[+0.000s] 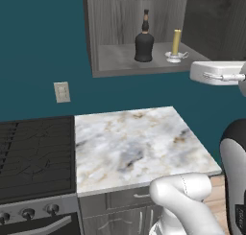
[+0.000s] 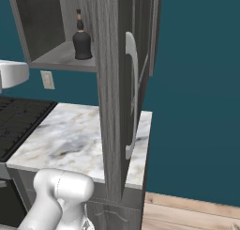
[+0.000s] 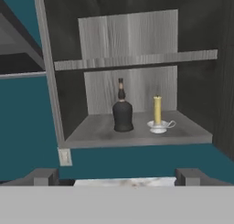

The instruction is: Get the candle and the liquor from the cabinet and move them to the dining counter.

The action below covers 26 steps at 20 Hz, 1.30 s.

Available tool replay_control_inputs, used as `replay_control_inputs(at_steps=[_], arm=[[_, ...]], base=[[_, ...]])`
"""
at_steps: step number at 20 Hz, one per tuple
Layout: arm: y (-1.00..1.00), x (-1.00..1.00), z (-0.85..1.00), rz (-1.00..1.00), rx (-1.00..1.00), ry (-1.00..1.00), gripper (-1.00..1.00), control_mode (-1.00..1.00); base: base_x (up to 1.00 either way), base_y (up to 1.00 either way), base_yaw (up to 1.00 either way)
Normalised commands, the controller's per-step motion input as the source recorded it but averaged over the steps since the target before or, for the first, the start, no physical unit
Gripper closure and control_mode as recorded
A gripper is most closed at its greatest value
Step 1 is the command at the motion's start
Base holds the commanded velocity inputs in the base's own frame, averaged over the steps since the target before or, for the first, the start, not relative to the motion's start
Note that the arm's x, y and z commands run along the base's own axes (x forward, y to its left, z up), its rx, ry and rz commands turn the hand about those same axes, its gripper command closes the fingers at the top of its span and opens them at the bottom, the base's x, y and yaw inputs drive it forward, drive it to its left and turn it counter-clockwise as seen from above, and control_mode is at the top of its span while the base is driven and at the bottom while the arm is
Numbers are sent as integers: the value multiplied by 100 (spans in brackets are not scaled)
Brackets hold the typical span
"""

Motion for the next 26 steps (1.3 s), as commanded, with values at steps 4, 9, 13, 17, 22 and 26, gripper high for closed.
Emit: replay_control_inputs(at_steps=[4, 9, 13, 17, 22, 26], arm=[[0, 21, 0, 1, 0, -10, -100, -100], [0, 9, 0, 0, 0, -16, -100, -100], [0, 17, 5, 0, 0, -10, -100, -100], [0, 16, 27, 0, 0, 0, -100, -100], [0, 12, 32, 0, 0, 4, -100, -100], [-2, 17, 28, 0, 0, 8, -100, -100]], base=[[0, 0, 0], [0, 0, 0], [0, 0, 0], [0, 0, 0], [0, 0, 0], [0, 0, 0]])
